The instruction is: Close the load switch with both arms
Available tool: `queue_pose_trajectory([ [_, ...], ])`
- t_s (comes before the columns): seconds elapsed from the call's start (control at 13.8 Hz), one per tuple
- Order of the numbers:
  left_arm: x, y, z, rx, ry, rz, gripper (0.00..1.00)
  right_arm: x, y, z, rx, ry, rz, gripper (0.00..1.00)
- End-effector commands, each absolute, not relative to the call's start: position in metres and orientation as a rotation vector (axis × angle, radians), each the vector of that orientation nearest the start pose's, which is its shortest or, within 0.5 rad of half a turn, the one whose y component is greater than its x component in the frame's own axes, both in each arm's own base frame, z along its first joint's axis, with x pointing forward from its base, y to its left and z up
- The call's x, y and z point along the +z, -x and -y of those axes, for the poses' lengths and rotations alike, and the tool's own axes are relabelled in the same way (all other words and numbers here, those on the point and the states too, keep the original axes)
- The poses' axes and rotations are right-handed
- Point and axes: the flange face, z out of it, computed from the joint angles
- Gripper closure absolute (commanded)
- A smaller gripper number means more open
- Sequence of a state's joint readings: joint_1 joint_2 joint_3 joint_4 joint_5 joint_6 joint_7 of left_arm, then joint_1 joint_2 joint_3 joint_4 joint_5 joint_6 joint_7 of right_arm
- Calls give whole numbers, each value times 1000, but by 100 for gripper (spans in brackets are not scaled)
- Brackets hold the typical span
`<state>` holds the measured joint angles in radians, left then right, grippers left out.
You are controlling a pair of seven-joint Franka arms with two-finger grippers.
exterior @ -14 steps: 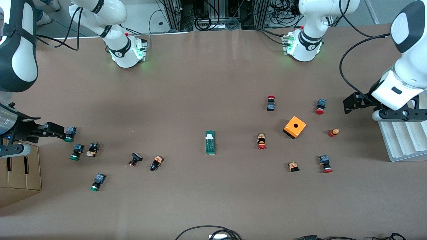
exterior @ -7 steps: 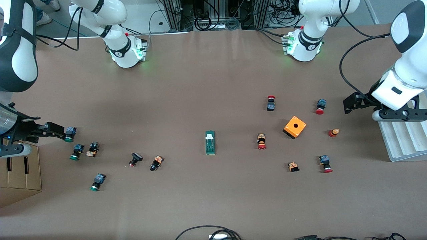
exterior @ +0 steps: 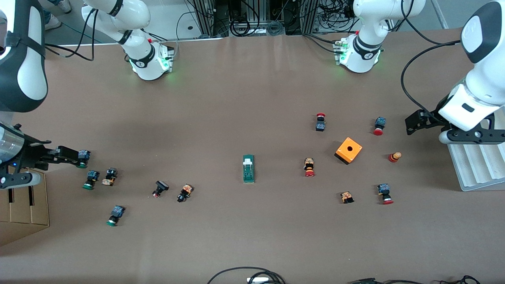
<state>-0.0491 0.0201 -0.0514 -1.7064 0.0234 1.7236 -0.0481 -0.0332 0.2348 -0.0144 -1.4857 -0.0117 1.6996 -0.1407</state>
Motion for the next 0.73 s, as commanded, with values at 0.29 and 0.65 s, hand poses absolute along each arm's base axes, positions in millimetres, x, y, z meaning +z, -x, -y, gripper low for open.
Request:
queue_pose_trajectory([
  [0.29, 522, -570, 109, 131, 3127, -202, 0, 507, -644, 4, 106, 3133, 173, 0],
  [0.65, 514, -558, 179, 138, 3138, -123, 0, 507, -643, 4, 108, 3130, 175, 0],
])
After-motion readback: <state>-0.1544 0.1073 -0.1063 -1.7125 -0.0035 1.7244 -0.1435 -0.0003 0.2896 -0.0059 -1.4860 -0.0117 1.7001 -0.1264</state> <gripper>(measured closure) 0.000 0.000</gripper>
